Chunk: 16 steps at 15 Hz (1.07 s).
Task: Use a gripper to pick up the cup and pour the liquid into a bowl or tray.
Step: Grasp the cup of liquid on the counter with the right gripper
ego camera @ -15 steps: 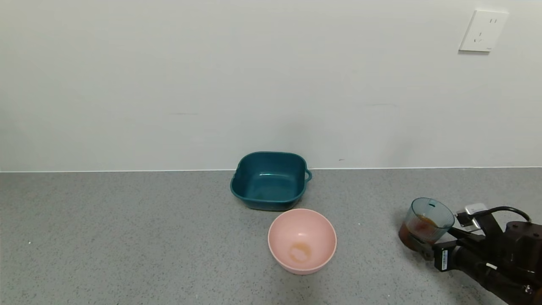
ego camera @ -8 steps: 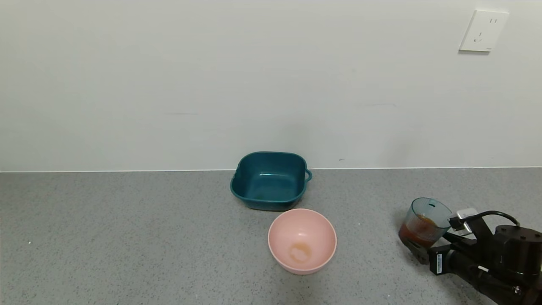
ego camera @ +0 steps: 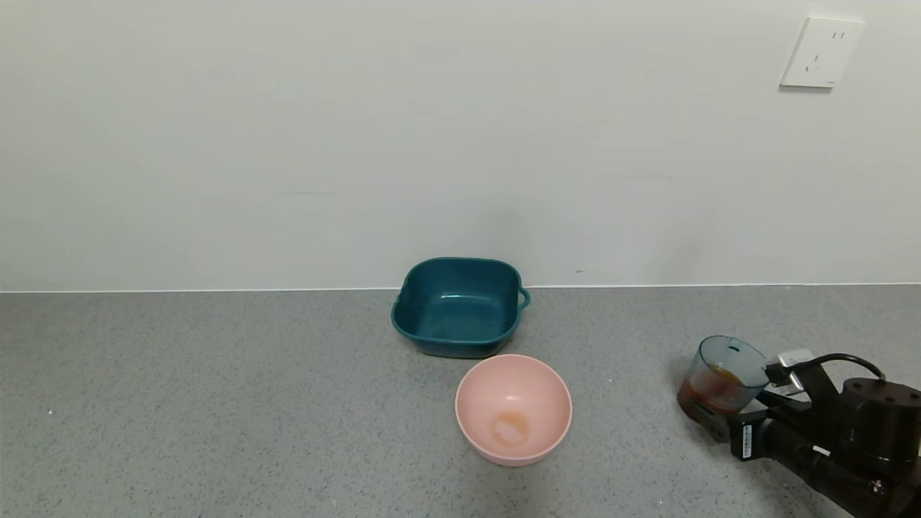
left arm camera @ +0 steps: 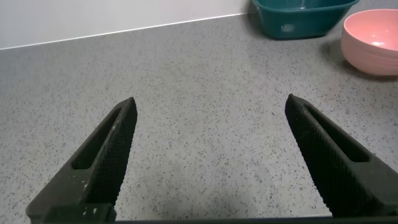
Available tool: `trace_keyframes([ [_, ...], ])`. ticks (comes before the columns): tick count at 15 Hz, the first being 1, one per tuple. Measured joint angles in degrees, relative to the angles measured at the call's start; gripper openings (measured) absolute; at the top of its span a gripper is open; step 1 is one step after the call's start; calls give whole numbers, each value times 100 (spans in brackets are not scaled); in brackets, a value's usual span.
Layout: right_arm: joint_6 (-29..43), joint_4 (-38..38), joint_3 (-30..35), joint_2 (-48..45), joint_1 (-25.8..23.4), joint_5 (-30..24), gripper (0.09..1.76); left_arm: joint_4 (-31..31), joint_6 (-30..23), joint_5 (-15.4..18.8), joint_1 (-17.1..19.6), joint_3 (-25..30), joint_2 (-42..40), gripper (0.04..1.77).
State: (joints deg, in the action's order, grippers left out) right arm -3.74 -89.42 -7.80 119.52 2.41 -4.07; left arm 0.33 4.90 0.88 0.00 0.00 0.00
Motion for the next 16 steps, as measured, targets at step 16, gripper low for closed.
trace_keyframes([
  [16,-30,0,-90,-20,-33,24,131,2,-2,-2,0,0,0,172],
])
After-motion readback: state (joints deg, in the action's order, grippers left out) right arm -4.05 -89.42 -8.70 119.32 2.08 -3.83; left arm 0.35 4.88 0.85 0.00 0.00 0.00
